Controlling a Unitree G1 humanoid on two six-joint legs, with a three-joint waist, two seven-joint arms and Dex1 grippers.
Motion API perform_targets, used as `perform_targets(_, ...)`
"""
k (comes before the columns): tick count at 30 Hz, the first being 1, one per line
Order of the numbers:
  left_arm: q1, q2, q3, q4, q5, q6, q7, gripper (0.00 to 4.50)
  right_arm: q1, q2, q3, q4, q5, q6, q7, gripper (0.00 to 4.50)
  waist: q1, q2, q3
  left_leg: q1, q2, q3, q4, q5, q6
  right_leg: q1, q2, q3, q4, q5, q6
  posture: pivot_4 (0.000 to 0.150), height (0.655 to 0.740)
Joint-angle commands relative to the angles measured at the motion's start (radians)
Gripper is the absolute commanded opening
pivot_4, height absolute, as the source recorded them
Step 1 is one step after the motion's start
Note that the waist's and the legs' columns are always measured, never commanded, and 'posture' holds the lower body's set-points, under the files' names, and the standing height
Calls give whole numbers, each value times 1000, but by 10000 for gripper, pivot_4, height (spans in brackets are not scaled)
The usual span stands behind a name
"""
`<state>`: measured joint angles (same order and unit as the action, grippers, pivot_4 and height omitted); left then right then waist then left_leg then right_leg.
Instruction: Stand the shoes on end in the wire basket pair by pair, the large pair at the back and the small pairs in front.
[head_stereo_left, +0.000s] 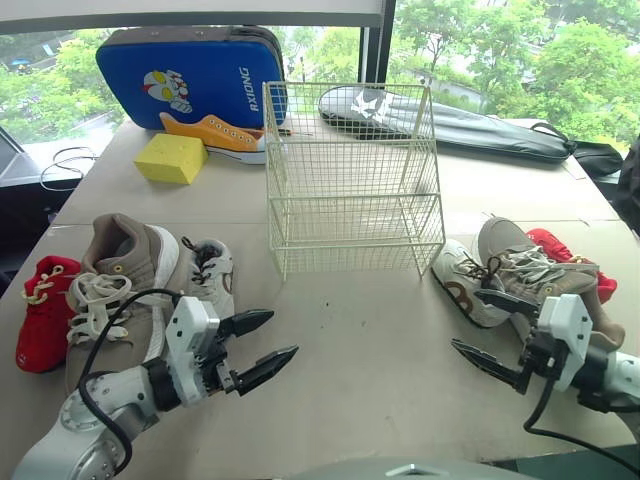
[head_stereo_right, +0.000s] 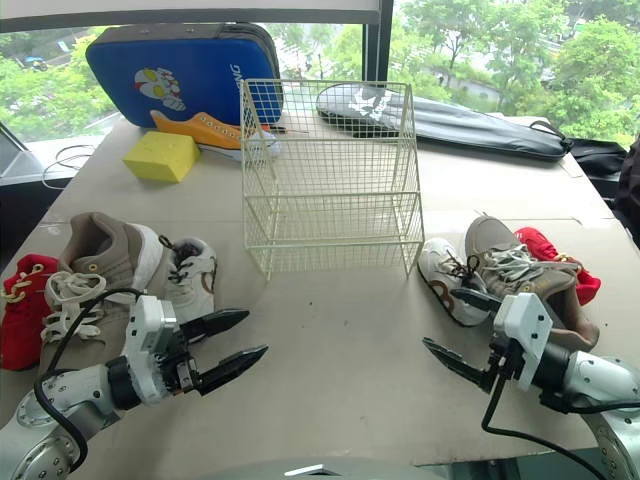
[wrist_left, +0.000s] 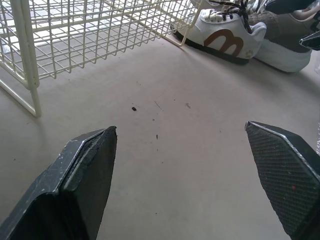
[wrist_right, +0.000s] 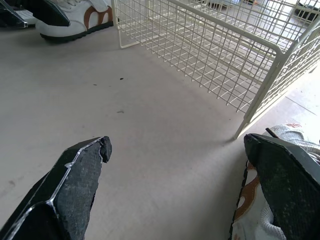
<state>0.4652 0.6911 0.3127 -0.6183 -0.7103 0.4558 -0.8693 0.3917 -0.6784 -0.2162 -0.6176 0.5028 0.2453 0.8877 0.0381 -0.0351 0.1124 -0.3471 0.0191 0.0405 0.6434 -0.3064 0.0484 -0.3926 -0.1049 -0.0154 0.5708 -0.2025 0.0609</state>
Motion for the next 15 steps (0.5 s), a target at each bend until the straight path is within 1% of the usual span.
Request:
perform_targets(1, -13, 5, 11, -40, -19, 5, 6, 45000, -7, 4, -3, -13, 7, -12, -3, 44431, 0, 0, 0, 0, 0, 0, 0, 0, 0, 0, 0, 0, 0, 0, 0, 1500, 7400)
perform_targets(11, -43, 4, 2, -44, -25, 27, 18, 45000, -4, 2, -6, -26, 19, -6, -7, 44431, 0, 0, 0, 0, 0, 0, 0, 0, 0, 0, 0, 0, 0, 0, 0, 1500, 7400)
perform_targets(15, -72, -19, 31, -39, -84, 61, 65, 45000, -39, 2, 0, -42, 47, 5, -8, 44431, 0, 0, 0, 0, 0, 0, 0, 0, 0, 0, 0, 0, 0, 0, 0, 1500, 7400)
